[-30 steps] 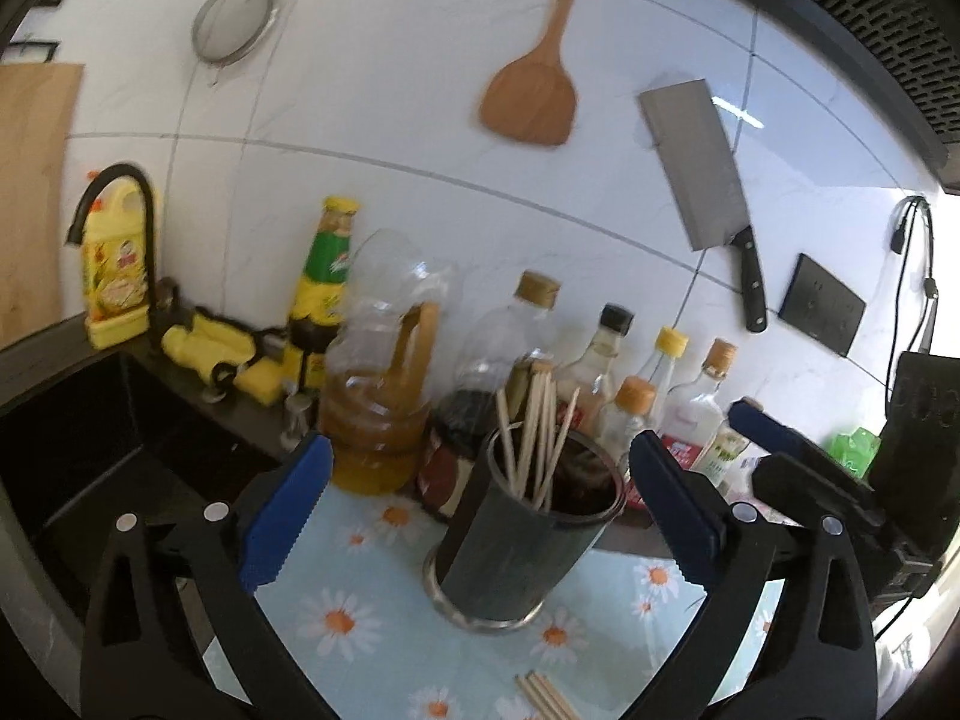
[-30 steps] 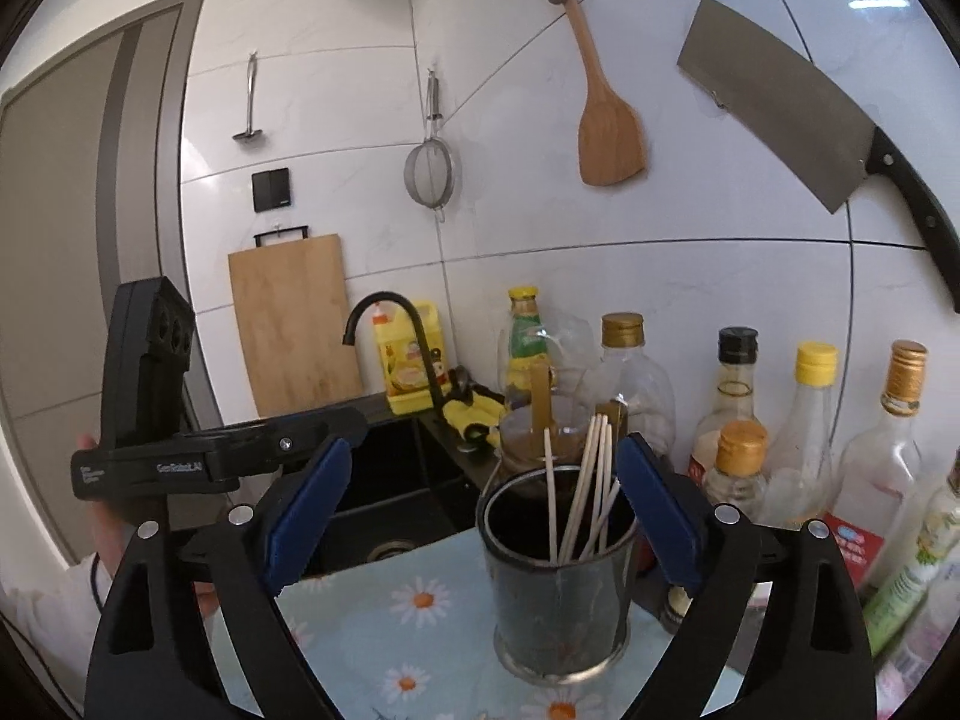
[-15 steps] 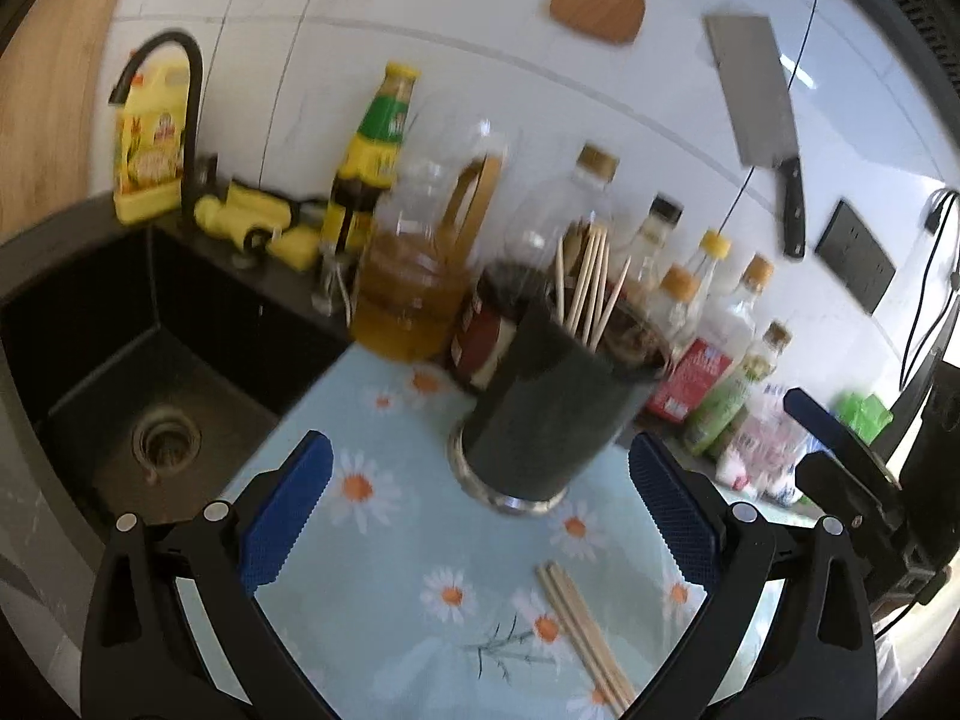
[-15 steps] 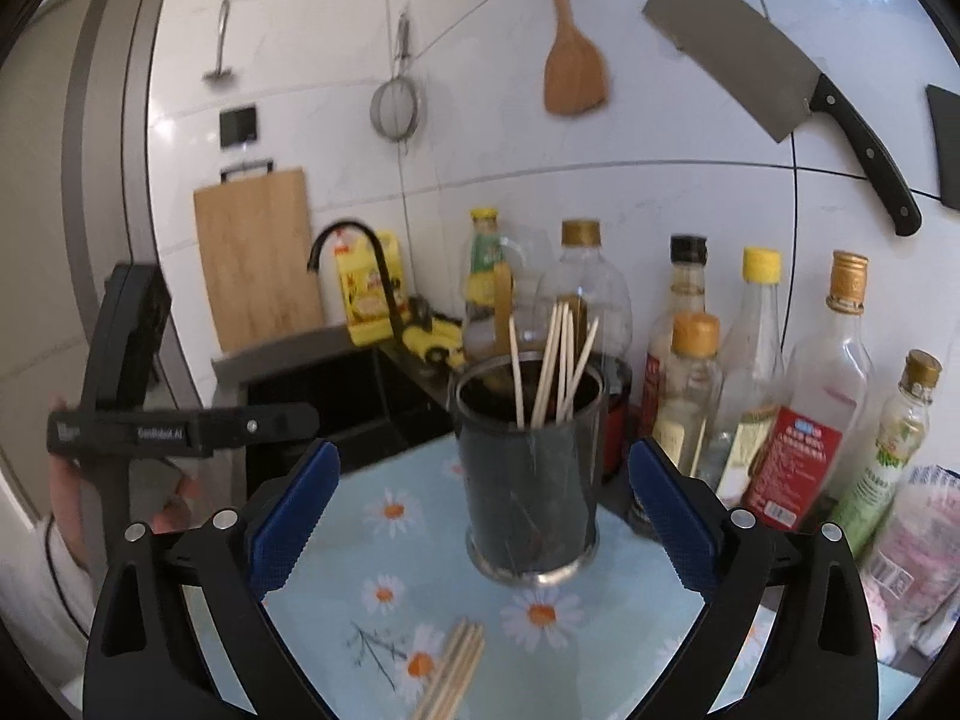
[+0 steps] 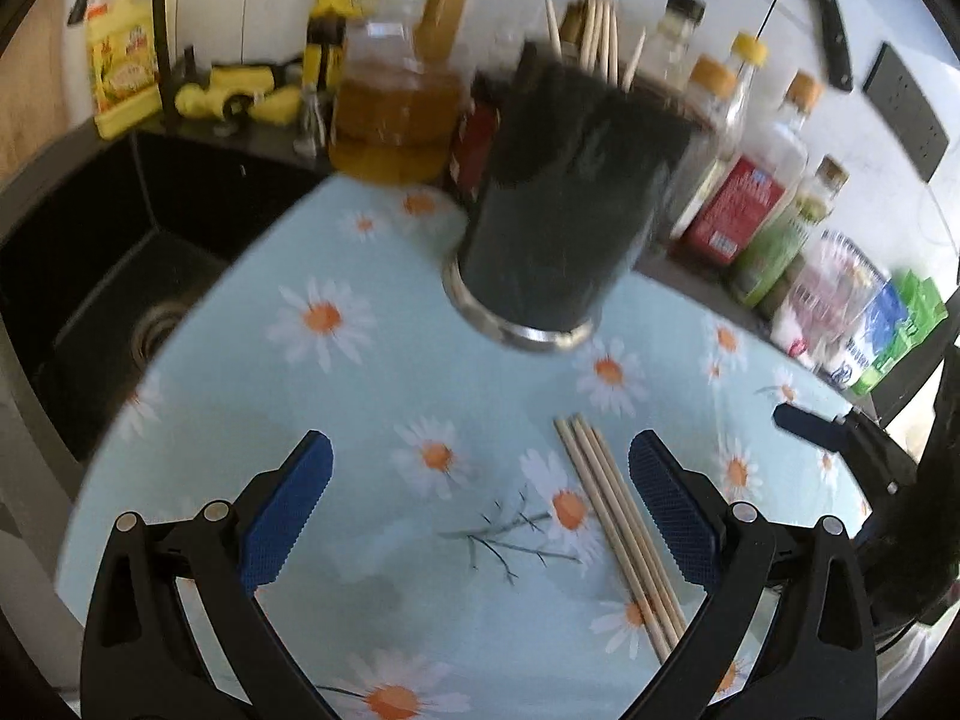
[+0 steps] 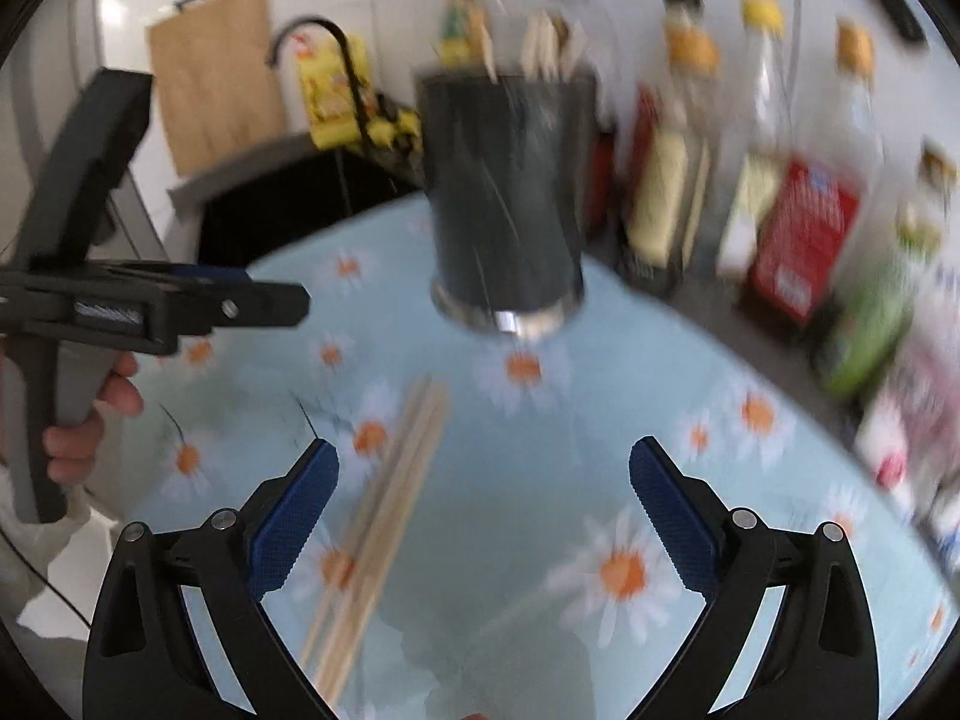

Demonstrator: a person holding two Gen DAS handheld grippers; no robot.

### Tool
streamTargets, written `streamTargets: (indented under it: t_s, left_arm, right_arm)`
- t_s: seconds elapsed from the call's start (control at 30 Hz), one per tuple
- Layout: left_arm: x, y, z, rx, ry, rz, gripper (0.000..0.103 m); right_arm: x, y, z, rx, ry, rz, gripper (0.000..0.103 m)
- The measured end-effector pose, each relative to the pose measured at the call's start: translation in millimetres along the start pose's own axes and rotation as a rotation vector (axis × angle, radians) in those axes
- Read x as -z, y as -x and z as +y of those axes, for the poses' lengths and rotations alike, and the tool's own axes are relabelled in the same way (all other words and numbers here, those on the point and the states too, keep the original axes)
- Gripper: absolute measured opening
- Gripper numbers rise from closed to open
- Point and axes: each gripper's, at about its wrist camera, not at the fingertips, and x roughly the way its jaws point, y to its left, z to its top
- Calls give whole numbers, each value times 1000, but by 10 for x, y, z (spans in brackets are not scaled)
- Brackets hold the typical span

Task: Organize utensils
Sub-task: 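Move both open tools back over the remaining chopsticks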

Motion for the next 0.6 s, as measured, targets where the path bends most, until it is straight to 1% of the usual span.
streamTargets:
  t_s: [0.03,0.13,0.17,0.27,0.33,0.43,0.47,0.57,0.6]
  left_arm:
    - [34,-53,-40,-4,-6,20,97]
    - [123,-185,-173,-63,-44,70,97]
    - [143,-214,-200,-69,-47,80,97]
    - [195,-279,-226,-57,-26,108,97]
    - [215,-316,-250,-55,-21,121,97]
    - [233,-362,-304,-103,-37,134,97]
    - [243,-359,-312,-111,-30,136,97]
    - [259,-388,-346,-104,-15,154,97]
    - [266,-400,-375,-122,-24,159,97]
  right_arm:
    - [69,-43,-19,9,-10,21,93]
    - [185,-103,-32,34,-12,57,93]
    - [216,-118,-35,30,-15,69,93]
    - [272,-164,-31,40,-12,96,93]
    - [305,-185,-2,42,8,99,93]
    - [332,-220,21,55,31,116,93]
    - [344,-222,20,48,27,117,93]
    - [359,-247,21,35,13,131,93]
    - [365,-274,27,39,12,142,93]
